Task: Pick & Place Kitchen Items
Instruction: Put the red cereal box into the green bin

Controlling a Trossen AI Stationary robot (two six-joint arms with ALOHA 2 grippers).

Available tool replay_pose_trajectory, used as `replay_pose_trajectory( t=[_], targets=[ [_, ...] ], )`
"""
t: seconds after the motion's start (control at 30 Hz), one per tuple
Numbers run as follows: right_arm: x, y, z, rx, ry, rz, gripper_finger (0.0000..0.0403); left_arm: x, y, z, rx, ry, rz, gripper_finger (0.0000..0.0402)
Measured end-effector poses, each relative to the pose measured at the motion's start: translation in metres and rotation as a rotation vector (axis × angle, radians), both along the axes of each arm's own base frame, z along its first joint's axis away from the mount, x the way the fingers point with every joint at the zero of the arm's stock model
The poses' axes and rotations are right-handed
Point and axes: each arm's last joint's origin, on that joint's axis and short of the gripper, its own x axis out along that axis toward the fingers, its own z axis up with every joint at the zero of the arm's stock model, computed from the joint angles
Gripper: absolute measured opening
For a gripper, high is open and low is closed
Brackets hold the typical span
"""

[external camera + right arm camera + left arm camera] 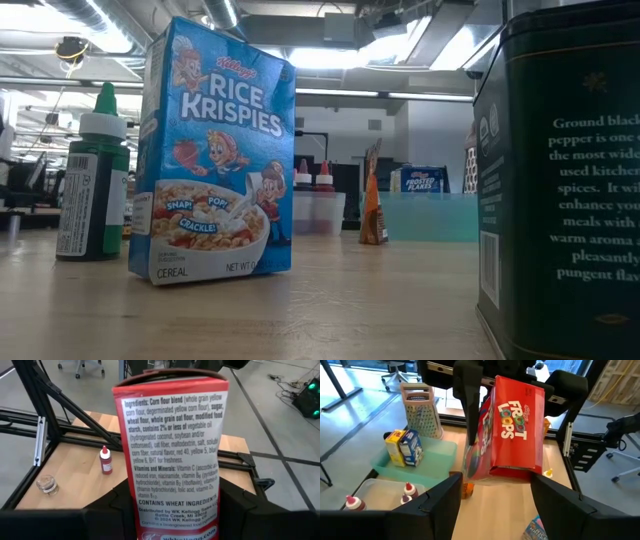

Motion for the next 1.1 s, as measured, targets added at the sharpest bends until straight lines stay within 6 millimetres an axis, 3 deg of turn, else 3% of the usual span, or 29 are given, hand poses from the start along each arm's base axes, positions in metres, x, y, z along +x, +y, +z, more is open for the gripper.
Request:
replay_pose_trajectory(
  t=[0.7,0.93,1.1],
  targets=[
    [0.000,0.014,0.007,-0.080,-0.070,0.029,0.0181,-0.007,-0.013,0.004,0.033,-0.046,-0.065,0.0231],
    [-0.005,0.017,0.018,-0.069,-0.120,0.021,0.0181,-0.020,-0.007,-0.005,0.062,0.054,-0.018,0.0232],
    [-0.004,0.020,0.018,-0.072,-0.130,0.020,0.0181,-0.017,-0.008,-0.007,0.060,0.064,0.021,0.0230]
  ],
)
